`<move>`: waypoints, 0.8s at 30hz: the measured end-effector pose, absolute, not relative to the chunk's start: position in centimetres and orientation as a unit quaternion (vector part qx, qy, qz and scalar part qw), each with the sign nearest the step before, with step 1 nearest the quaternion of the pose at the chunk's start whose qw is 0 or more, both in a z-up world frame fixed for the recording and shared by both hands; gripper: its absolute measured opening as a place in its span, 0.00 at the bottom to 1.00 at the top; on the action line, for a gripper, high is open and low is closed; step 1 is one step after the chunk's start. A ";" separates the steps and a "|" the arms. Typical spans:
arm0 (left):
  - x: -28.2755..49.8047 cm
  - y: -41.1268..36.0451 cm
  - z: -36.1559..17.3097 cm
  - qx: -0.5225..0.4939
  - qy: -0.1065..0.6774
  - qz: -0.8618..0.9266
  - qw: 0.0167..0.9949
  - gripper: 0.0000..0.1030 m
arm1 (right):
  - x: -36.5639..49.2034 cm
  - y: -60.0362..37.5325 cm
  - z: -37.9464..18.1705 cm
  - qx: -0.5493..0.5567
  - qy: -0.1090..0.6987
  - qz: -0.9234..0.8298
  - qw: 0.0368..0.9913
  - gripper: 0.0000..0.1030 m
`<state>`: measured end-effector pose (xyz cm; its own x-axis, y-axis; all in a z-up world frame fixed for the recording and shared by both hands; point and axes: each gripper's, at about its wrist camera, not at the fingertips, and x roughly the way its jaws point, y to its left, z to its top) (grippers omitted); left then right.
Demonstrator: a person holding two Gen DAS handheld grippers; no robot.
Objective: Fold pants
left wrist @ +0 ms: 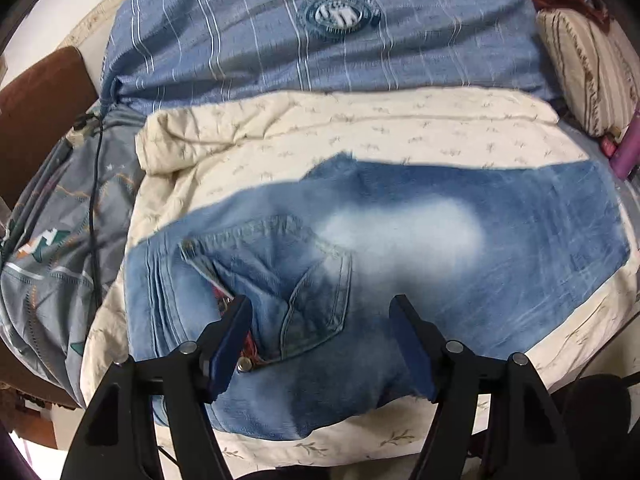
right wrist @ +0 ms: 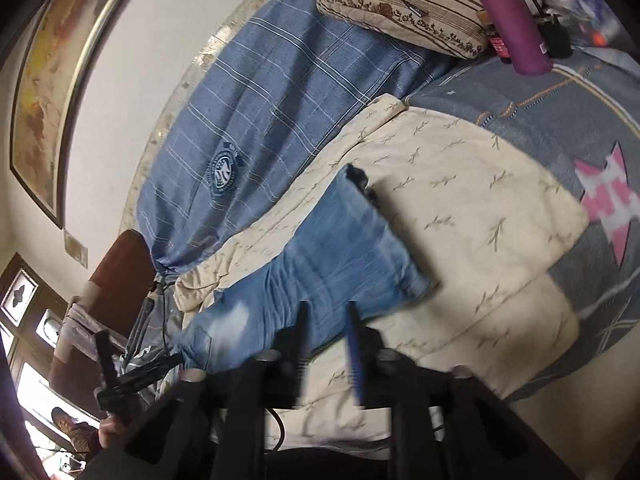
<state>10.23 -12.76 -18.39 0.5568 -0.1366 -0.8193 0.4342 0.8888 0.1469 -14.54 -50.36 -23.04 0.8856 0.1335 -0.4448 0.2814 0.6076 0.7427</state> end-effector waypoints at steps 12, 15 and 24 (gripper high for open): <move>12.9 -8.5 -20.0 0.146 0.450 -0.100 0.875 0.70 | -2.1 -49.6 -20.2 0.386 0.271 -0.047 0.881 0.55; 13.7 -8.1 -21.2 0.155 0.463 -0.087 0.868 0.70 | 1.2 -50.5 -21.5 0.380 0.286 -0.091 0.875 0.55; 13.4 -7.7 -20.4 0.155 0.455 -0.085 0.873 0.72 | -0.9 -54.3 -21.4 0.428 0.235 -0.096 0.867 0.53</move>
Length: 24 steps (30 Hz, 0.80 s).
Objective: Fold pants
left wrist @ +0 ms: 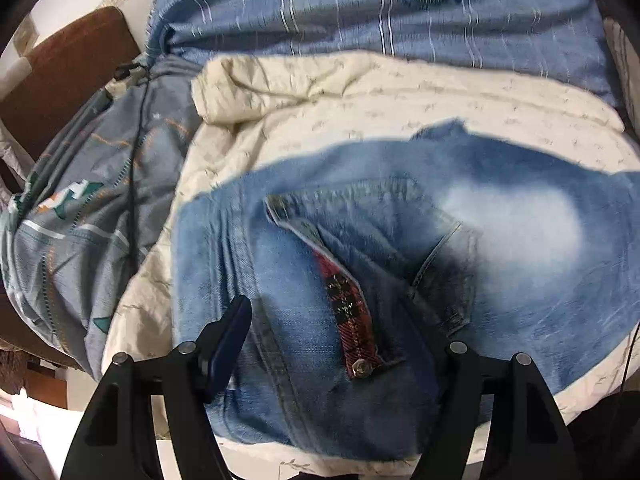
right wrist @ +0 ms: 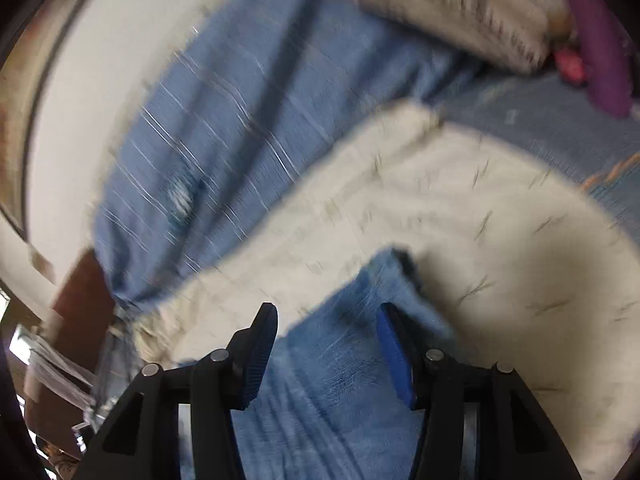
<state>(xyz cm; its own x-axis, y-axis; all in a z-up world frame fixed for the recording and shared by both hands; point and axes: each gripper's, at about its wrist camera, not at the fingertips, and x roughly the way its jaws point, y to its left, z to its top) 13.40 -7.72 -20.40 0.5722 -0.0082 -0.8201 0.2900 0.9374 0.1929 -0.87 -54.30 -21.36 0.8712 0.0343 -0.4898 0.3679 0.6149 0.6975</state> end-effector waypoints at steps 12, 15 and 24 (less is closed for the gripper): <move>9.0 -12.2 -16.0 0.138 0.408 -0.179 0.885 0.72 | -14.1 -51.6 -22.9 0.522 0.219 -0.038 0.824 0.56; 8.0 -12.7 -15.7 0.144 0.403 -0.190 0.883 0.72 | -14.3 -50.7 -25.1 0.540 0.214 -0.041 0.813 0.56; 7.4 -12.8 -16.4 0.156 0.416 -0.175 0.879 0.72 | -11.7 -51.1 -29.1 0.573 0.211 -0.069 0.789 0.56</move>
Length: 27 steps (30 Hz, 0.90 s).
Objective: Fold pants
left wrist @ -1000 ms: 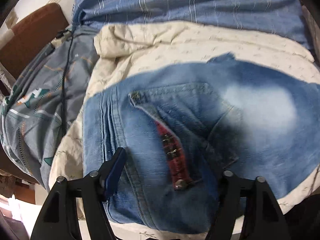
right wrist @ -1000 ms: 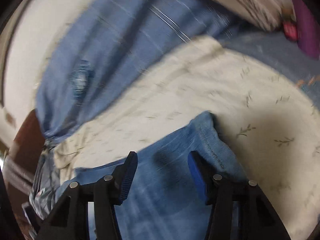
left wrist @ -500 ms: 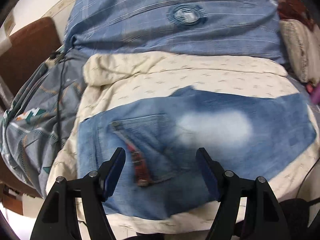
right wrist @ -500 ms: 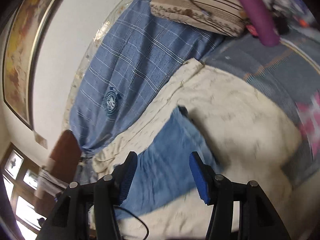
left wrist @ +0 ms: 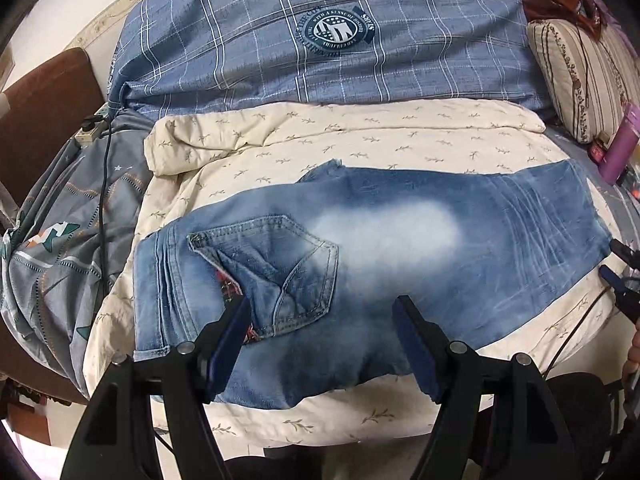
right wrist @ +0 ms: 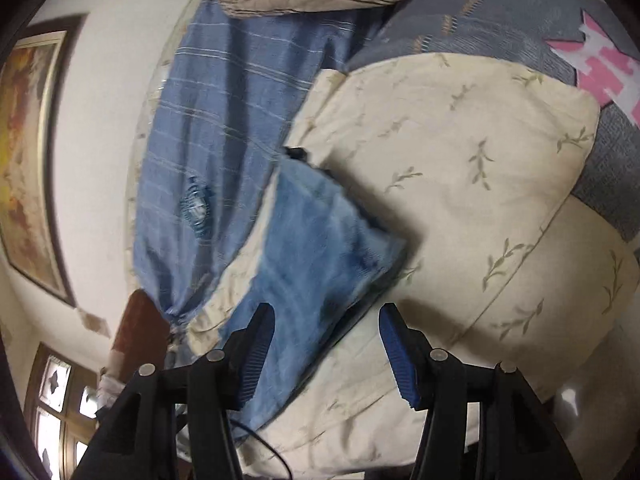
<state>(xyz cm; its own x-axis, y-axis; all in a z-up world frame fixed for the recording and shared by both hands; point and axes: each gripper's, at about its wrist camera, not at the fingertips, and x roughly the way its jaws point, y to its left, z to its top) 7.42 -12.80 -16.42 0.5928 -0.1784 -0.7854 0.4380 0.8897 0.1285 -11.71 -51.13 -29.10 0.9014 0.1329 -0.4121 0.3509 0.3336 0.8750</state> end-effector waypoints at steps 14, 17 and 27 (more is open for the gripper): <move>7.8 -13.0 -18.1 0.154 0.426 -0.172 0.875 0.72 | -11.7 -51.8 -28.7 0.558 0.207 -0.066 0.801 0.61; 8.2 -13.1 -18.0 0.153 0.422 -0.171 0.877 0.72 | -12.6 -51.4 -25.8 0.513 0.207 -0.073 0.830 0.61; 12.2 -19.4 -17.3 0.135 0.419 -0.186 0.878 0.72 | -4.7 -51.1 -20.8 0.428 0.243 -0.097 0.865 0.43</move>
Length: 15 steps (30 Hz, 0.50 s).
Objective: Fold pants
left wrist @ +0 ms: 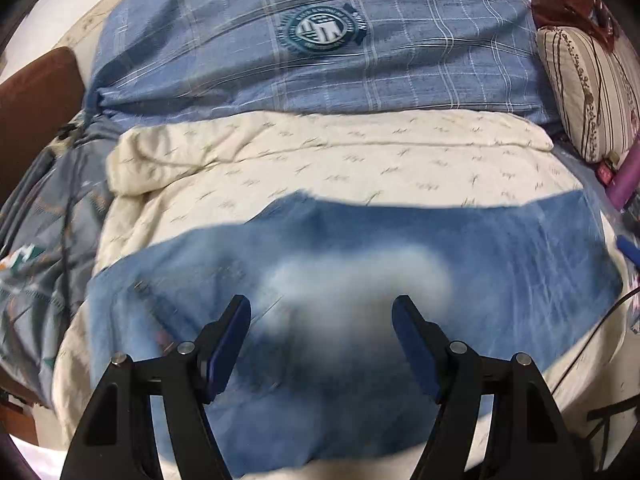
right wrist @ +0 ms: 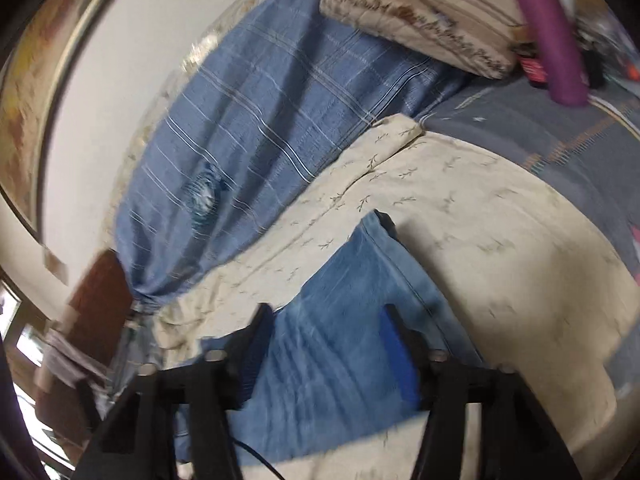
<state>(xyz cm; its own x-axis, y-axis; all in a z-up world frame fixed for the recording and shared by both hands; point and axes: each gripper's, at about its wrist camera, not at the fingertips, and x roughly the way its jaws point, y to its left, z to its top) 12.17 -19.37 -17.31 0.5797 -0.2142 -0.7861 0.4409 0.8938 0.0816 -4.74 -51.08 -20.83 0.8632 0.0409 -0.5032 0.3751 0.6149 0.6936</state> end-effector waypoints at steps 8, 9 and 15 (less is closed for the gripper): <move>16.1 -27.2 -19.6 0.162 0.434 -0.198 0.864 0.72 | 2.2 -52.1 -24.0 0.431 0.291 -0.119 0.846 0.34; 16.8 -28.0 -20.4 0.174 0.439 -0.190 0.861 0.72 | 2.8 -52.6 -24.5 0.435 0.296 -0.122 0.841 0.33; 19.8 -29.8 -22.2 0.190 0.431 -0.160 0.868 0.73 | 4.9 -53.9 -25.7 0.434 0.327 -0.126 0.830 0.23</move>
